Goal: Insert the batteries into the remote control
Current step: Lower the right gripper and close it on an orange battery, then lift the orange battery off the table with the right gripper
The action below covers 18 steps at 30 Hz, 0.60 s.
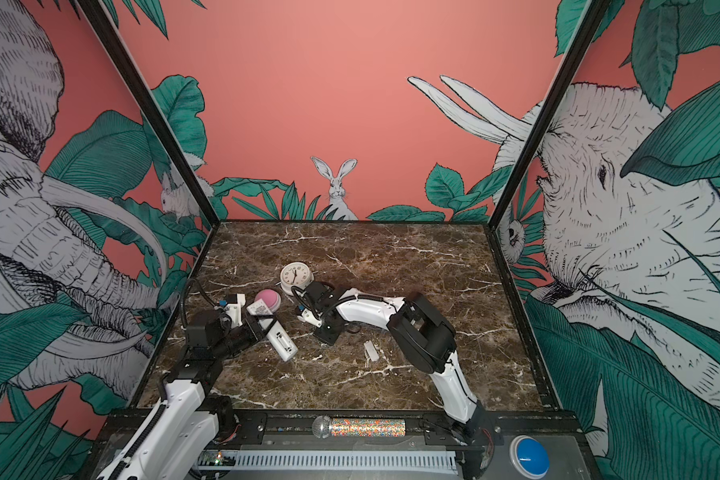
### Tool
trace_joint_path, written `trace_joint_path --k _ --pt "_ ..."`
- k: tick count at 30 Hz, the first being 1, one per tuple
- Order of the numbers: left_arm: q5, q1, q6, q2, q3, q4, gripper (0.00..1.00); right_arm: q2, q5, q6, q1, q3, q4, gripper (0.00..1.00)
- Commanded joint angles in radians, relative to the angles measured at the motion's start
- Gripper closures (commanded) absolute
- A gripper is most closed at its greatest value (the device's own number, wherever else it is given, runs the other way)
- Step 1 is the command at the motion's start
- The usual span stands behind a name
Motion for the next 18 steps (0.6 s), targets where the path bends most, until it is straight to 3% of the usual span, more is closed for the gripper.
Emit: trace_joint_path --k 1,10,18 --pt "0.038 0.008 0.013 -0.005 -0.002 0.047 1.0 -0.038 0.09 0.097 -0.057 -0.056 -0.038 0.92" --pt "0.143 0.008 0.013 -0.008 0.002 0.095 1.0 -0.102 0.153 0.147 -0.132 -0.109 -0.007 0.93" --pt "0.173 0.007 -0.004 -0.016 -0.014 0.144 1.0 -0.108 0.21 0.178 -0.158 -0.132 -0.002 0.92"
